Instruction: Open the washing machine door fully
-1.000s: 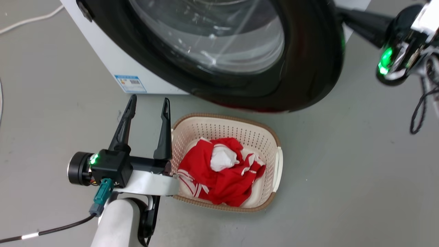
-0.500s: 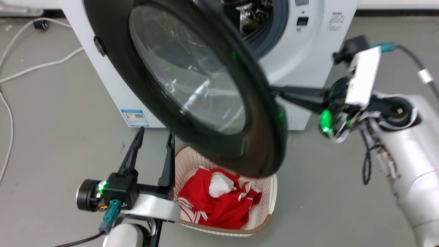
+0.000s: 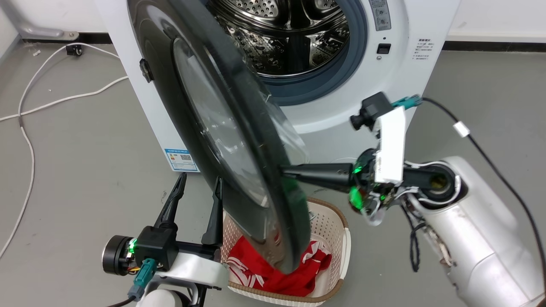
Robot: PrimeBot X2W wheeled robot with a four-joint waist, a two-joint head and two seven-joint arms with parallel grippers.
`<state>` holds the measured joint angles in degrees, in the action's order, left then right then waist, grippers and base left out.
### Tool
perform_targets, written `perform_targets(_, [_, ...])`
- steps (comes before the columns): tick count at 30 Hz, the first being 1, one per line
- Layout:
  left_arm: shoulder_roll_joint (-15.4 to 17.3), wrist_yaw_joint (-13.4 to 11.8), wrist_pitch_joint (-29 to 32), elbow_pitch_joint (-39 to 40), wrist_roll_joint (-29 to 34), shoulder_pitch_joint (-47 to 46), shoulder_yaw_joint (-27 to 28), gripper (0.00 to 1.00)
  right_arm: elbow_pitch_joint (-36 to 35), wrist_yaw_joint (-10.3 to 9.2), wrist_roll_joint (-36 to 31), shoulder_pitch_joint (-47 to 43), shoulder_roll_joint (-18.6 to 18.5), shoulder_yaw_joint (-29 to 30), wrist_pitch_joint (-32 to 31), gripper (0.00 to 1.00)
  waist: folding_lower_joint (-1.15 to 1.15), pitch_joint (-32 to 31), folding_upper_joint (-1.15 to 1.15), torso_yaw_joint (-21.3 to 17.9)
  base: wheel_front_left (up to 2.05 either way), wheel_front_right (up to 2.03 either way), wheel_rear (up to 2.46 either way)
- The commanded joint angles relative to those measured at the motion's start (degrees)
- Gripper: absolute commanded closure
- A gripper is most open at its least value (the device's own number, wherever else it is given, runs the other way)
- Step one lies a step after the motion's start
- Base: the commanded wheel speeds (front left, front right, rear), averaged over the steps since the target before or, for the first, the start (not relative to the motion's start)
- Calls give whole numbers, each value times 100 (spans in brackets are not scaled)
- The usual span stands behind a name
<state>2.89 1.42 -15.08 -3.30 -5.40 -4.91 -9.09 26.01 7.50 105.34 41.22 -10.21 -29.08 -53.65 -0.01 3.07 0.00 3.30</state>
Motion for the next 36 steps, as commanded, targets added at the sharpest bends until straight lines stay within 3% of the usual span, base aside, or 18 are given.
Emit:
perform_targets(1, [-3,-19,-11,20,-7,56,10,0,-104,-2,-14,-117,109,-96,46,100,1,0,0,5,0,0,0])
perform_targets(8, [-3,-38,-11,17,-8,127,61,0,-513,-1,-94,-422,169,-60,543,100,1,-42,0,-5,0,0,0])
perform_targets(18, [-3,-68,-11,15,-11,276,274,0,-1310,-1,-534,-1651,5,1209,2847,100,1,-232,0,-142,0,0,0])
perform_targets(19, [-3,-79,-11,6,3,364,370,0,-1493,-1,-768,-2142,-64,1508,3504,93,1,-290,0,-201,0,0,0])
perform_targets(20, [-3,-74,-11,9,7,386,408,0,-1549,-1,-870,-2307,-83,1585,3709,70,1,-297,0,-226,0,0,0])
perform_targets(22, [-1,-65,-11,16,19,401,488,0,-1638,-1,-1078,-2585,-84,1723,4140,0,1,-305,0,-266,0,0,0])
perform_targets(25, [-1,-44,-11,-9,20,427,561,0,-1790,-1,-1365,-2972,-23,1896,4733,0,1,-306,0,-312,0,0,0])
perform_targets(29, [-2,-25,-11,-38,40,430,649,0,-1789,-1,-2314,-3317,-127,1973,5639,0,1,-307,0,-364,0,0,0])
perform_targets(30, [-1,-15,-11,-64,50,411,695,0,-1627,-1,-3498,-3455,-245,2012,6382,0,1,-312,0,-384,0,0,0])
perform_targets(36, [-3,-46,-11,-60,64,410,796,0,-1674,-1,-6181,-3543,-8,2840,6847,0,1,-324,0,-426,0,0,0])
